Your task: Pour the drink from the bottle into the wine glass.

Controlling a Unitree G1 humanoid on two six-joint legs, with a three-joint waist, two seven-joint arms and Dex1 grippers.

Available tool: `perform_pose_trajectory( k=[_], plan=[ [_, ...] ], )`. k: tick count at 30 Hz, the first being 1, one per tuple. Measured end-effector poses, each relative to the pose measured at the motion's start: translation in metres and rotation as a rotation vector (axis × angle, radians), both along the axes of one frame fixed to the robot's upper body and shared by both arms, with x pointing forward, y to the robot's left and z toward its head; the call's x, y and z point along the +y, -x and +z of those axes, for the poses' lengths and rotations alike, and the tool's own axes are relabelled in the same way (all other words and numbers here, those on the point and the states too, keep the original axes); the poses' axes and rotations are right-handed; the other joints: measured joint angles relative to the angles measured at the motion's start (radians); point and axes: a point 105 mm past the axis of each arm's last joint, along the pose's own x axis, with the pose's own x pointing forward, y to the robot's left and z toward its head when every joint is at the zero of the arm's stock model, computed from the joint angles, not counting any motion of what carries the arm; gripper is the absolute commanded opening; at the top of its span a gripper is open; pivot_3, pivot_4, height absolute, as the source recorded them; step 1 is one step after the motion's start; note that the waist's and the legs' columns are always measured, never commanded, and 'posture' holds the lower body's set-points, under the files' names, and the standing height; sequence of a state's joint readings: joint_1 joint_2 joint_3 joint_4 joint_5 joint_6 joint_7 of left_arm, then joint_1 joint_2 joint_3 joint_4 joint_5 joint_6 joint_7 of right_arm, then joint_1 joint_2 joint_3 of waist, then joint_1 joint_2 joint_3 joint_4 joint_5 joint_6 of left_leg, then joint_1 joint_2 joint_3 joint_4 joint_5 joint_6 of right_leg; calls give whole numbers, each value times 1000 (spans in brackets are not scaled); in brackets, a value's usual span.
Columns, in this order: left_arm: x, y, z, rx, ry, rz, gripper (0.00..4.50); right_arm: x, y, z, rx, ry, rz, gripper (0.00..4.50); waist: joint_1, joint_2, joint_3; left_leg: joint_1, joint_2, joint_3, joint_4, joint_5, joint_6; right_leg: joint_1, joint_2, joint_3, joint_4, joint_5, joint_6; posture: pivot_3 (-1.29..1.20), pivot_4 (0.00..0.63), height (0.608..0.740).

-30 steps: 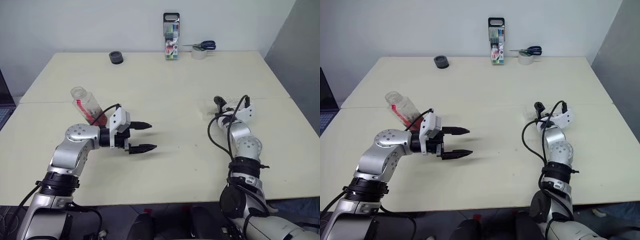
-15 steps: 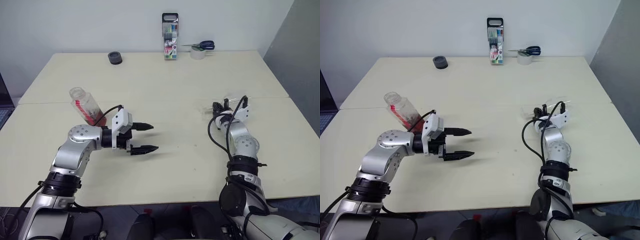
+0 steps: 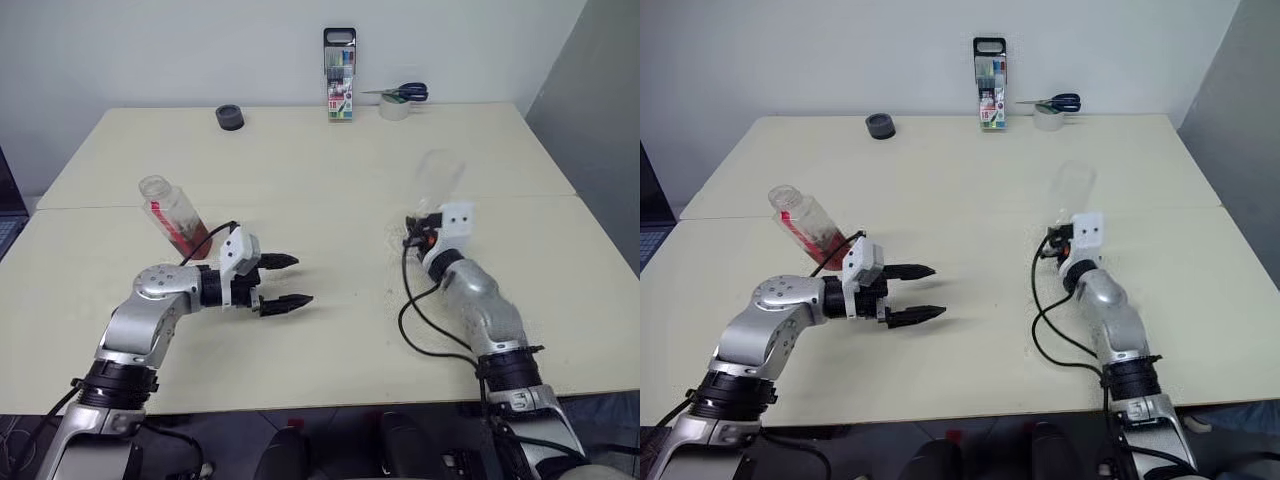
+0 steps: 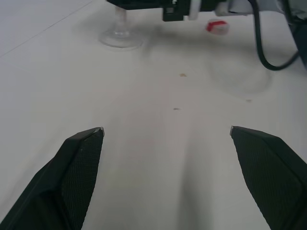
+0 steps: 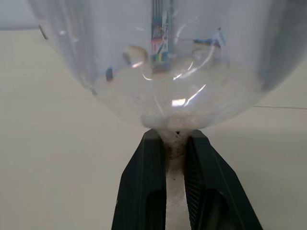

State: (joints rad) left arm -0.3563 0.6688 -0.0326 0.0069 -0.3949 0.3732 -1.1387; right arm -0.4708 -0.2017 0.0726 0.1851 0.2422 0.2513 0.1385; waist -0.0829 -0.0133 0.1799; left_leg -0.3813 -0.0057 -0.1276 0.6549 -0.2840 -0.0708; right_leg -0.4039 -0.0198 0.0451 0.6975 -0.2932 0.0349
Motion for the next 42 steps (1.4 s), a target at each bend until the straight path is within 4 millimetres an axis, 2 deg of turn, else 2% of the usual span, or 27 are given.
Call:
perform_pose_trajectory(
  k=[6,12,15,20,23,26,31,35,40,42],
  plan=[
    [13,0,1,-35,16,140,4500,1,2,-5,-29,71,15,216,2,-3,-3,1,0,-1,0,0,0,1,0,-1,0,0,0,0,150,740],
    [26,6,-2,-55,27,260,4500,8,3,2,-81,81,64,216,3,-3,-3,1,0,0,-1,0,0,0,0,0,-1,0,0,0,150,740],
    [34,7,6,-74,52,317,4500,32,0,5,-70,54,165,216,-4,-2,-2,1,2,1,-1,0,0,-1,1,1,0,0,0,0,150,740],
    [44,7,13,-89,60,374,4500,93,-5,27,-116,57,368,216,-3,-1,0,1,1,1,-4,0,0,-2,0,0,-1,0,0,0,150,740],
    [45,11,13,-89,58,391,4500,115,-9,24,-110,93,432,216,1,-1,0,0,-1,0,-4,0,-1,-2,-2,0,-2,0,0,0,150,740],
    [44,11,16,-98,59,407,4500,124,-10,9,-82,134,460,216,8,-1,0,-1,-1,0,-4,0,-1,-2,-3,-1,-2,0,-1,0,150,740],
    [40,11,24,-114,59,423,4500,127,-13,8,-97,159,475,216,5,-1,0,1,0,0,-4,0,-1,-2,-1,-1,-1,0,-1,0,150,740],
    [34,7,39,-148,73,435,4500,128,-13,7,-99,156,483,216,4,-1,0,1,0,0,-4,1,-1,-1,-1,-1,0,0,-1,0,150,740],
    [30,7,58,-187,67,447,4500,130,-12,1,-84,162,491,1844,0,-1,0,1,0,0,-5,1,-2,-2,-1,-1,-1,0,-1,0,150,740],
    [31,7,61,-195,60,456,4500,128,-11,-2,-73,162,490,2645,0,-1,0,1,0,0,-5,1,-2,-2,-1,-1,-1,0,-1,0,150,740]
  ],
)
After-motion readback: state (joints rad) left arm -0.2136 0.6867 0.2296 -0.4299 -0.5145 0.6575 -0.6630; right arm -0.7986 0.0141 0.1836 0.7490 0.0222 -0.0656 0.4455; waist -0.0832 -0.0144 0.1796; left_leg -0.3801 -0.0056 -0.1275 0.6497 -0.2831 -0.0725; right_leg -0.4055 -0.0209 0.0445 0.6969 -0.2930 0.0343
